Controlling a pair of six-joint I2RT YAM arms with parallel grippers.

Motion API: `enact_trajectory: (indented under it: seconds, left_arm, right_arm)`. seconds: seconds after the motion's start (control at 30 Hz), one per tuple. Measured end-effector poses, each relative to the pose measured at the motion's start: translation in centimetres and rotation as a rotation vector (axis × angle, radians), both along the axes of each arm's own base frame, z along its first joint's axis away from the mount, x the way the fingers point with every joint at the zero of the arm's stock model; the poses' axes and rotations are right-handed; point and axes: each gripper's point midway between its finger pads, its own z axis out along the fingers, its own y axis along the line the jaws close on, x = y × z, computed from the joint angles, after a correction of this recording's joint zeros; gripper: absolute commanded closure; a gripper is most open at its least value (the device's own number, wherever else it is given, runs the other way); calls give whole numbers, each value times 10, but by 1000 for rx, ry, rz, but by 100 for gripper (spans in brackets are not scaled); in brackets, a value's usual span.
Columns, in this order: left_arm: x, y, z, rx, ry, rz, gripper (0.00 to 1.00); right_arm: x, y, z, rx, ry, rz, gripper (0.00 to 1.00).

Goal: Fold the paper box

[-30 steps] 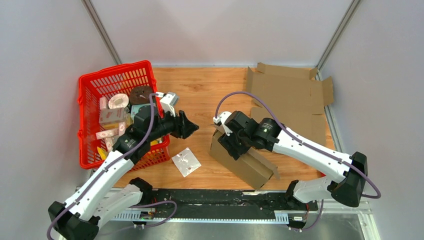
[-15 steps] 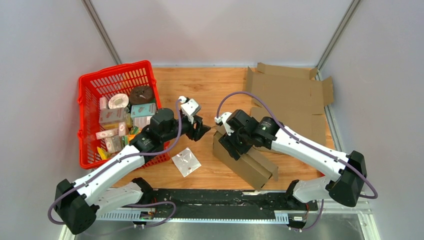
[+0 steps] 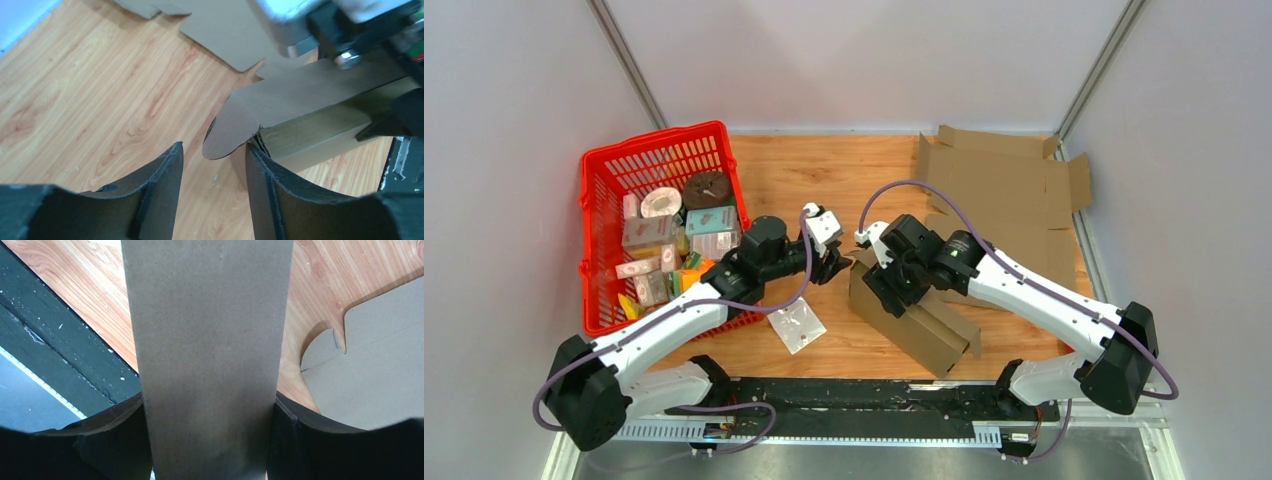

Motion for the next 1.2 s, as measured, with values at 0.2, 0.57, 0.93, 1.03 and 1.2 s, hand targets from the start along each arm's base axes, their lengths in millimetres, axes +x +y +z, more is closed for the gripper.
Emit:
enact_trajectory:
  seconds: [0.2,0.57,0.93,1.03,1.2]
  left_arm:
    - [8,-10,-19,61,17,-5,63]
    - [1,-4,0,72,35,20,100]
    - [-14,12,29,87,216,105,100]
    - [-17,14,26,97,264,122,100]
    - [-23,18,15,105,331,151,100]
  right_arm:
    - [0,1,0,8,-4,18,33]
    - [15,9,13,65,-95,23,15]
    - [17,8,31,157,-117,-111,0]
    - [13,10,37,199,-106,-130,0]
    - [8,13,48,267,-94,-153,0]
